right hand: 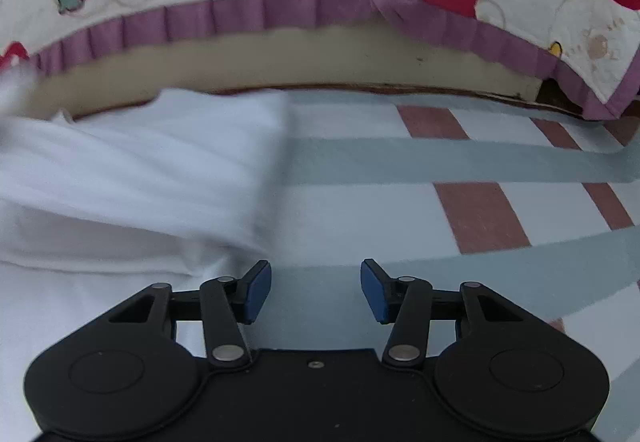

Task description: Fold clothes

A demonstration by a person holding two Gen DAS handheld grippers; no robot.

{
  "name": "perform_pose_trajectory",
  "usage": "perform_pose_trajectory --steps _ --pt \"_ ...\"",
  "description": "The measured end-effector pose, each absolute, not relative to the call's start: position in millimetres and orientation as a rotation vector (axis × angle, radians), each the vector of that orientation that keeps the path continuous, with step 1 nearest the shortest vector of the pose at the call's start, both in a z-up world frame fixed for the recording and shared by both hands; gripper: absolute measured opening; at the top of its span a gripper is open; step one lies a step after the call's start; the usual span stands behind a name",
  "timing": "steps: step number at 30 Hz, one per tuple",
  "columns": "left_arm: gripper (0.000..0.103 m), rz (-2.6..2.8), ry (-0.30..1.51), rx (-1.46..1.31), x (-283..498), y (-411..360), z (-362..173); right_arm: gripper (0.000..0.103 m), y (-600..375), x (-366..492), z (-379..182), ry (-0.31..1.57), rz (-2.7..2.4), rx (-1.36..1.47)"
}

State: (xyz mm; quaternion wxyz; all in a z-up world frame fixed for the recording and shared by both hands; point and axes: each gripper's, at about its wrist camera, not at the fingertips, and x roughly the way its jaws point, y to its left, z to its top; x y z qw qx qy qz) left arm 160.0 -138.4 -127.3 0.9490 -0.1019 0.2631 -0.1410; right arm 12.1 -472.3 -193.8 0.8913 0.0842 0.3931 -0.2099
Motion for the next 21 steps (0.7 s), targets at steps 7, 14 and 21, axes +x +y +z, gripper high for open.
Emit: perform_pose_trajectory --steps 7,14,21 --pt "0.012 -0.293 0.778 -0.231 183 -122 -168 0.047 -449 -2 -162 0.69 -0.337 0.045" --pt "0.016 -0.319 0.786 -0.244 184 -129 -172 0.048 -414 34 -191 0.808 -0.23 -0.154" --pt "0.014 -0.369 0.736 -0.271 175 -139 -162 0.039 -451 45 -192 0.727 -0.328 0.239"
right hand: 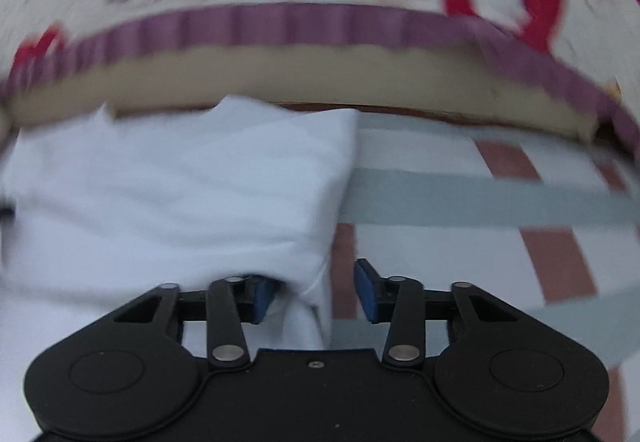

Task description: Fold clothes

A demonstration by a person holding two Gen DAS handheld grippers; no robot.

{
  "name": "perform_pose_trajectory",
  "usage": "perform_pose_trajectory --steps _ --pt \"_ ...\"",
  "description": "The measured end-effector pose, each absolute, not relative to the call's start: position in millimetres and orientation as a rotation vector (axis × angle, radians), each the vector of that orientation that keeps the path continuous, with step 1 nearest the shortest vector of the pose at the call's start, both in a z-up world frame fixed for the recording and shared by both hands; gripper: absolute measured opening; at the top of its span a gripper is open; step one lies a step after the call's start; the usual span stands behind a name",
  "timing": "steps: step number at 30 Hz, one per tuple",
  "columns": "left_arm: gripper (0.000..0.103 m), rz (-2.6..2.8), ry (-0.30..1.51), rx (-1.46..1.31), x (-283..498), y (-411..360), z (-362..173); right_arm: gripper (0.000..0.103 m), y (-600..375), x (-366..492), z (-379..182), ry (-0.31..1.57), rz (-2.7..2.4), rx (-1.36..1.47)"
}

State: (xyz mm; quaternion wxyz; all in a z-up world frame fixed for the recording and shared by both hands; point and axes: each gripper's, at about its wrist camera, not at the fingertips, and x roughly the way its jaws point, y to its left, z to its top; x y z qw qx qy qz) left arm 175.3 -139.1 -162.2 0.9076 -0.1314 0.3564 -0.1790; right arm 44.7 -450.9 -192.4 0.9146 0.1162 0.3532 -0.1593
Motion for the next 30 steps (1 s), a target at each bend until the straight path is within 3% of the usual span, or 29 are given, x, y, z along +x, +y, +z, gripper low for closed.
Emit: perform_pose_trajectory --steps 4,16,17,20,21,25,30 --pt "0.014 -0.395 0.739 -0.268 170 -147 -160 0.035 -473 20 -198 0.683 -0.394 0.387" --pt "0.018 -0.339 0.84 -0.319 168 -146 -173 0.035 -457 17 -199 0.74 -0.406 0.079" --pt "0.007 -0.34 0.839 -0.336 168 -143 -173 0.033 -454 17 -199 0.742 -0.397 0.047" --pt "0.005 -0.371 0.772 -0.299 158 -138 -162 0.022 -442 18 -201 0.758 -0.367 -0.051" --pt "0.005 -0.375 0.763 -0.305 151 -132 -156 0.017 -440 19 -201 0.768 -0.353 -0.084" --pt "0.009 -0.385 0.868 -0.438 127 -98 -155 0.017 -441 22 -200 0.781 -0.329 -0.12" --pt "0.018 -0.303 0.897 -0.305 114 -82 -147 0.017 -439 20 -202 0.767 -0.346 -0.103"
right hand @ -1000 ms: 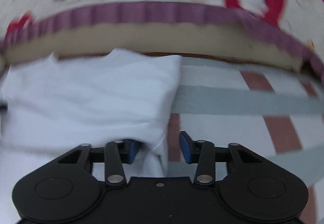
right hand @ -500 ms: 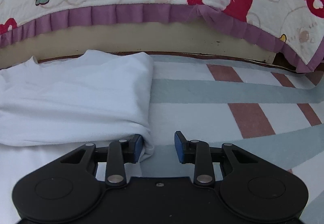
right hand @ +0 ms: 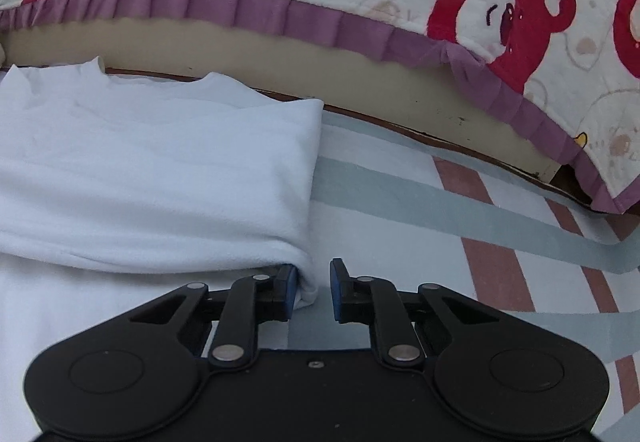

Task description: Fold clothes

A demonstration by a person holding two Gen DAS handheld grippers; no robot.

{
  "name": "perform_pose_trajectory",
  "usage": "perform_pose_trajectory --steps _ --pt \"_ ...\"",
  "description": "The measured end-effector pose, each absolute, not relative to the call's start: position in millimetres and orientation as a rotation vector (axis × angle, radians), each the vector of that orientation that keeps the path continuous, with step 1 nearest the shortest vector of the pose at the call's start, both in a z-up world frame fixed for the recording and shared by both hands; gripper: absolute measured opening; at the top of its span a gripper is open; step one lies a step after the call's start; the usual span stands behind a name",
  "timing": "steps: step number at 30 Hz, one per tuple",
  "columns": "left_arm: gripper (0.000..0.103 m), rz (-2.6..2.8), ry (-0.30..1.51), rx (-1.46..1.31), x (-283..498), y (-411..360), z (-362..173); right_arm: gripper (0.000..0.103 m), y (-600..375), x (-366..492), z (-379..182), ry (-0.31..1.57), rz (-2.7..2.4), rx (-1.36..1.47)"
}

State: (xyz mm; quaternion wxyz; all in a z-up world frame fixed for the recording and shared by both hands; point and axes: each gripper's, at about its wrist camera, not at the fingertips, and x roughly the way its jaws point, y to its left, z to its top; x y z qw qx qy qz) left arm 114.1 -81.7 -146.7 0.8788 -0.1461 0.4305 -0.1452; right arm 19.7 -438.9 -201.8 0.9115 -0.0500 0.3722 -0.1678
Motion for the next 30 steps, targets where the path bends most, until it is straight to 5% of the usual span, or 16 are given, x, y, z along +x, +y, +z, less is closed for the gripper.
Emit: perform_pose_trajectory --steps 5,6,8,10,15,19,21,23,30 --pt "0.018 -0.183 0.843 -0.295 115 -41 -124 0.019 -441 26 -200 0.807 -0.345 -0.1" --pt "0.021 -0.182 0.84 -0.287 116 -35 -120 0.027 -440 28 -198 0.832 -0.346 -0.107" --pt "0.036 -0.235 0.86 -0.29 125 -23 -118 0.037 -440 33 -191 0.894 -0.349 -0.126" --pt "0.04 -0.31 0.886 -0.292 136 -17 -121 0.041 -440 32 -180 0.953 -0.337 -0.12" --pt "0.047 -0.395 0.934 -0.256 148 -22 -148 0.047 -450 6 -129 0.758 -0.283 0.29" --pt "0.053 -0.421 0.993 -0.35 156 -29 -168 0.049 -443 37 -125 0.735 -0.226 0.334" --pt "0.048 -0.459 0.968 -0.278 152 -41 -167 0.05 -446 59 -133 0.743 -0.206 0.413" --pt "0.01 -0.495 0.929 -0.185 143 -57 -163 0.052 -453 86 -144 0.761 -0.198 0.52" --pt "0.008 -0.544 0.745 -0.074 107 -65 -131 0.058 -455 176 -184 0.978 -0.339 0.565"
